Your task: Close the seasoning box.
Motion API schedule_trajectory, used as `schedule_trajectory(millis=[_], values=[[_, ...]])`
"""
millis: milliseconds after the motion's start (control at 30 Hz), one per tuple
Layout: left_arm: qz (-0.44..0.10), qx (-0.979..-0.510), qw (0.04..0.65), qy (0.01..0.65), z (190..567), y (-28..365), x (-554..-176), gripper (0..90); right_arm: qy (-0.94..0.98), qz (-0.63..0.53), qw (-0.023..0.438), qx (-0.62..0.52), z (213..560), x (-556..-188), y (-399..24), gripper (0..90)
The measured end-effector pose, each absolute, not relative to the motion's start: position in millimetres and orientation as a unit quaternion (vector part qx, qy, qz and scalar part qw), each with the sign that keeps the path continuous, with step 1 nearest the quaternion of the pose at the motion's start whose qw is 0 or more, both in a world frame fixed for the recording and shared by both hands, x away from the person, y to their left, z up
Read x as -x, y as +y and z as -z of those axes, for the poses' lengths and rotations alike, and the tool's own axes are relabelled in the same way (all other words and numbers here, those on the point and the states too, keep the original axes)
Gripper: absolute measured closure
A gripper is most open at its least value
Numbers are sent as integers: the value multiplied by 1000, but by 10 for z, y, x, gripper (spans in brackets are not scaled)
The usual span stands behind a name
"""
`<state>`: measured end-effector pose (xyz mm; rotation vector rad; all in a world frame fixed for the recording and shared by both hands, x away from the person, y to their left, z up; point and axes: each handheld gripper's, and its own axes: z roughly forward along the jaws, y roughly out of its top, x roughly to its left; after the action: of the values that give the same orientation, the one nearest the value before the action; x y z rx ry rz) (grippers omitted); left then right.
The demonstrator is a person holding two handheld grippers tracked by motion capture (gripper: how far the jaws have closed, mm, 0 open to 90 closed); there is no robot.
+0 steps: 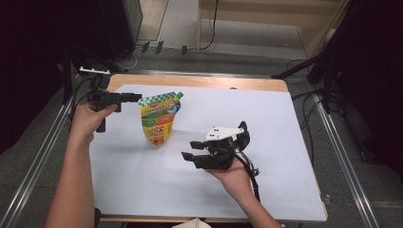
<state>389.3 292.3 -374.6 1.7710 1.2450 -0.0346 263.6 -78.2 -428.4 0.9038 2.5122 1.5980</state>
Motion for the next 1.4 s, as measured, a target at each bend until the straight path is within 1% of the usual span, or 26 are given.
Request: schedule_trajectory(millis=[67, 667, 1400], values=[[20, -722, 475, 503, 3752, 2914, -3892, 427, 805, -514, 18, -294, 4254, -2651, -836, 510], [18, -732, 464, 499, 3800, 2836, -3905, 428, 794, -516, 51, -317, 3989, -2757, -1281, 521], [22, -741, 459, 489, 3803, 2781, -3899, 423, 790, -505, 66, -341, 3863, -2848, -1663, 549]])
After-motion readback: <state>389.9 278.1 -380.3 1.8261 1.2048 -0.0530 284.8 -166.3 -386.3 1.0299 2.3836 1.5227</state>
